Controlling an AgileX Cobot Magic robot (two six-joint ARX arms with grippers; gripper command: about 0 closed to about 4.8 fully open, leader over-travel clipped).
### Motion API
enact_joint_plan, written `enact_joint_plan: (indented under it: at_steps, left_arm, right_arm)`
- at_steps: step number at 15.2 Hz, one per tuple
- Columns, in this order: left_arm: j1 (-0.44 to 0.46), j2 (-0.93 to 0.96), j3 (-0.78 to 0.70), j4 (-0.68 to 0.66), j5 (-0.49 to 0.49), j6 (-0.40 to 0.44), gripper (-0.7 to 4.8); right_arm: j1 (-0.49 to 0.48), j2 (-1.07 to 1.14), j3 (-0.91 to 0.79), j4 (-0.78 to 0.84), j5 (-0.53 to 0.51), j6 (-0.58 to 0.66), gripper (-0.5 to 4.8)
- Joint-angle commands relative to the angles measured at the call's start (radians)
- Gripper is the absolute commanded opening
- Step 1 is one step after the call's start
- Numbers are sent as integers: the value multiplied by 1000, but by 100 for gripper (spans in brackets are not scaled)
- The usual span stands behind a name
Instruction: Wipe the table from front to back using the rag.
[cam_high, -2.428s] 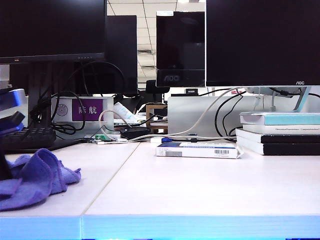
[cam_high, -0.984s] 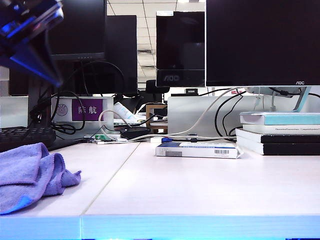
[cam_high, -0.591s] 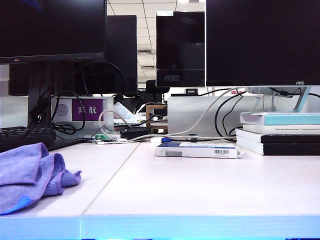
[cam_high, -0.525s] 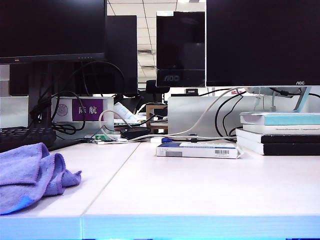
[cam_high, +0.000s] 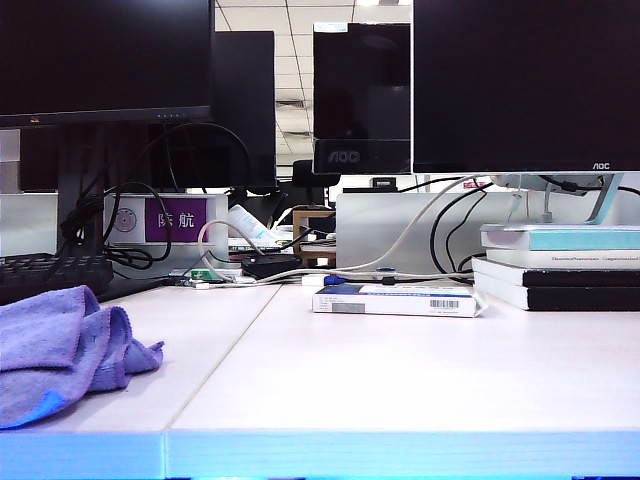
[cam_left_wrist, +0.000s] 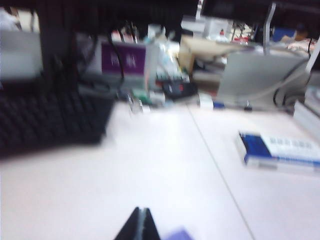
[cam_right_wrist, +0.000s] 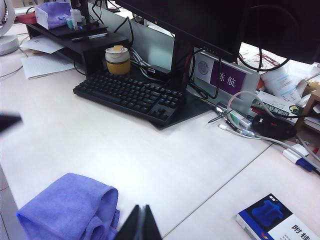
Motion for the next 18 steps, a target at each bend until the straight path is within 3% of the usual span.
enact_joint_plan:
  at_steps: [1, 2, 4, 7, 9, 10, 11, 18]
  left_arm:
    - [0, -16, -110, 96, 17, -13, -6]
    - [0, -17, -210, 211, 18, -19, -6]
    - [0, -17, -271, 248, 23, -19, -6]
    - [1, -18, -280, 210, 68, 30, -6]
    - [1, -18, -280, 142, -16, 20, -6]
    - [1, -18, -280, 34, -142, 21, -6]
    - [1, -18, -280, -11, -181, 20, -6]
    - [0, -16, -280, -29, -133, 19, -4]
  right_arm:
    - [2, -3, 6, 16, 0, 1, -1]
    - [2, -3, 6, 16, 0, 1, -1]
    - [2, -3, 6, 16, 0, 1, -1]
    - [2, -3, 6, 16, 0, 1, -1]
    - [2, -3, 6, 16, 0, 1, -1]
    - [2, -3, 6, 16, 0, 1, -1]
    - [2, -3, 6, 16, 0, 1, -1]
    - [2, -3, 6, 16, 0, 1, -1]
